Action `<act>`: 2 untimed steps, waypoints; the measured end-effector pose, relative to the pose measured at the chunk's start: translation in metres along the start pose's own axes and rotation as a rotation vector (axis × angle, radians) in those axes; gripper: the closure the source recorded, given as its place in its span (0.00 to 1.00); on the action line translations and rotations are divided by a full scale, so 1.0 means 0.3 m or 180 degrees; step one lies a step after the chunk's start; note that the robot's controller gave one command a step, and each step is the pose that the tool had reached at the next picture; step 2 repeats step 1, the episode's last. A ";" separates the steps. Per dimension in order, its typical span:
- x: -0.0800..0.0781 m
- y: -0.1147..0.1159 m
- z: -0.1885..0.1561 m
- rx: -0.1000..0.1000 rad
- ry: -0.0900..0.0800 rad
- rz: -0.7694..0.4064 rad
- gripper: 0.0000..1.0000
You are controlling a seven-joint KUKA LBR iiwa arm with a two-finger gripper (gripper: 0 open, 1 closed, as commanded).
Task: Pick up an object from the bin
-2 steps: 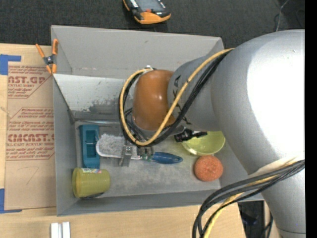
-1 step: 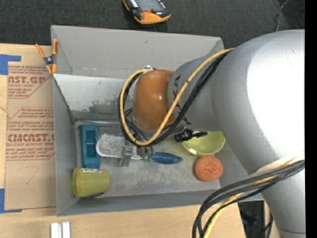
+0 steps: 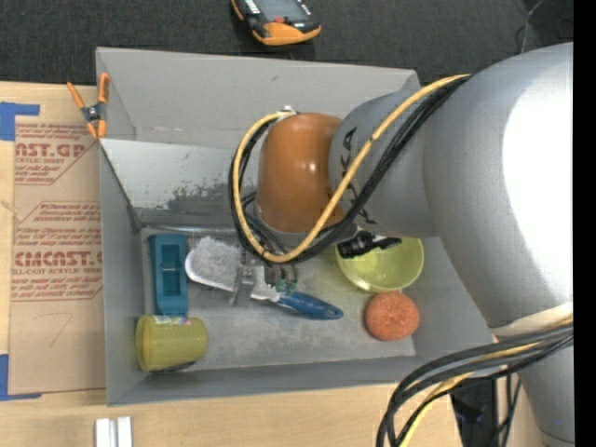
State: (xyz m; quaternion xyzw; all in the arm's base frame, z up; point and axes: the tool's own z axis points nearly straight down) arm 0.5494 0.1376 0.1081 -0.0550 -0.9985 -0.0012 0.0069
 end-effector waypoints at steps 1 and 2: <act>-0.005 0.003 -0.144 -0.0009 -0.0022 0.0001 1.00; -0.005 0.003 -0.144 -0.0009 -0.0022 0.0001 1.00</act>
Offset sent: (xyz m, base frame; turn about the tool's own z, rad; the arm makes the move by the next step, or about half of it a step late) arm 0.0016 0.0004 0.0616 -0.0001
